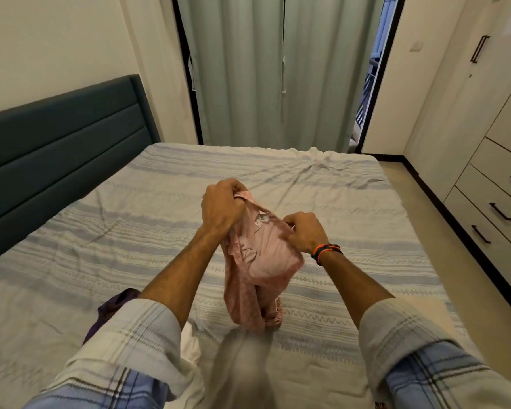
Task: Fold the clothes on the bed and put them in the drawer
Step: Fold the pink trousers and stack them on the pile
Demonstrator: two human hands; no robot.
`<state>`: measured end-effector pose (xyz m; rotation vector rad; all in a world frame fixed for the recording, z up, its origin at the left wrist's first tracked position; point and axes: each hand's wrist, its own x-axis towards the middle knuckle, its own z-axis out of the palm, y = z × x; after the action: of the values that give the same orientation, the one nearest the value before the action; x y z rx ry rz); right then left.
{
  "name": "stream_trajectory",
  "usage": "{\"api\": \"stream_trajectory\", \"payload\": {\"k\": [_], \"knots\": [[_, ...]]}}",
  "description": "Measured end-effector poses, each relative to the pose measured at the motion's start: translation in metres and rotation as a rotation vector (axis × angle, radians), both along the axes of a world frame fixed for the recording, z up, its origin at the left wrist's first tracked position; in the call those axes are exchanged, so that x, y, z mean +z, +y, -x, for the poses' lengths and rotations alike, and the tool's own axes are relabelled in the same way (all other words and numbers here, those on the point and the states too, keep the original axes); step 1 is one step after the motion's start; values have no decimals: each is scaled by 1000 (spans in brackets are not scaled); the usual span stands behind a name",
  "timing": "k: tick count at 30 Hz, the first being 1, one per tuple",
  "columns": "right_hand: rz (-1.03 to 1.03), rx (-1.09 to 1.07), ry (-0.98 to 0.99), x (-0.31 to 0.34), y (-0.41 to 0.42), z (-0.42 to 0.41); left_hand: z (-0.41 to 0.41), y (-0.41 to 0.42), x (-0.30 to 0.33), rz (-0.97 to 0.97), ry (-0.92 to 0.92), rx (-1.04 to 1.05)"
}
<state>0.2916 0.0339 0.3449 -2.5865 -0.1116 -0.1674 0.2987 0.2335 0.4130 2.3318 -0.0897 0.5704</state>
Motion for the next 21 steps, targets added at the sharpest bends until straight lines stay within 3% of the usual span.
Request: {"api": "stream_trajectory", "payload": {"k": [7,11,17,21], "knots": [[-11,-297,-67,23,-32,0,-3,32,-5,-70,107,179],[-115,-413,-72,37,-49,-2,-7,43,4,-122,162,214],[-233,-394,-122,65,-61,-16,-15,36,25,-253,182,266],[-402,-409,-134,92,-72,-26,-27,32,40,-188,168,261]]}}
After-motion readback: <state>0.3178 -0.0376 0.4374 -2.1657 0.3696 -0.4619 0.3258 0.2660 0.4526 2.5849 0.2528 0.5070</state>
